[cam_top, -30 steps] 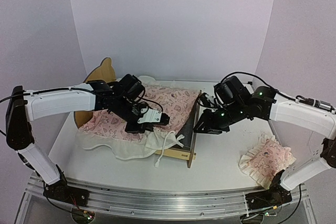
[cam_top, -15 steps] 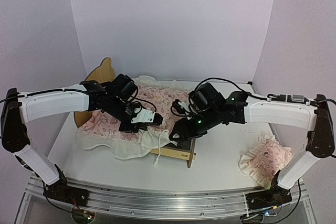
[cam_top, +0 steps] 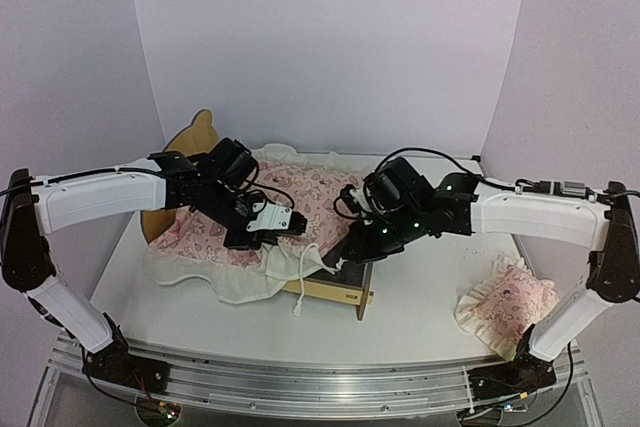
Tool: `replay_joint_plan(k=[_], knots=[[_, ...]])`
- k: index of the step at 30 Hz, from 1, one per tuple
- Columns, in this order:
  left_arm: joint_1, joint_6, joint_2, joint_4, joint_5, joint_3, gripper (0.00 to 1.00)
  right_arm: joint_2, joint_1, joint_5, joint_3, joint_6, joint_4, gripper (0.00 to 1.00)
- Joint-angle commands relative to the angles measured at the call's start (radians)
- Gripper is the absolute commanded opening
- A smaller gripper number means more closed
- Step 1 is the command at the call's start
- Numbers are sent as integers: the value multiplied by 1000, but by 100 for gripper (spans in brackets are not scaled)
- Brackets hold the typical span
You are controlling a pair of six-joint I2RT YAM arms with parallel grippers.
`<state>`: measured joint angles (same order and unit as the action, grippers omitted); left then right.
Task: Set up the pet bed
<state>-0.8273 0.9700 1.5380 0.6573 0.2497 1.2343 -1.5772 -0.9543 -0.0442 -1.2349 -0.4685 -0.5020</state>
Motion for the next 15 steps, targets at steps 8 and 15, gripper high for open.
replay_joint_plan(k=[8,15], knots=[[40,-28,-102,3,-36,-26,0,22,0,22,-99,-16,-290,0],[50,-55,-131,-33,-32,-58,0,-195,-4,-60,-256,35,-285,0]])
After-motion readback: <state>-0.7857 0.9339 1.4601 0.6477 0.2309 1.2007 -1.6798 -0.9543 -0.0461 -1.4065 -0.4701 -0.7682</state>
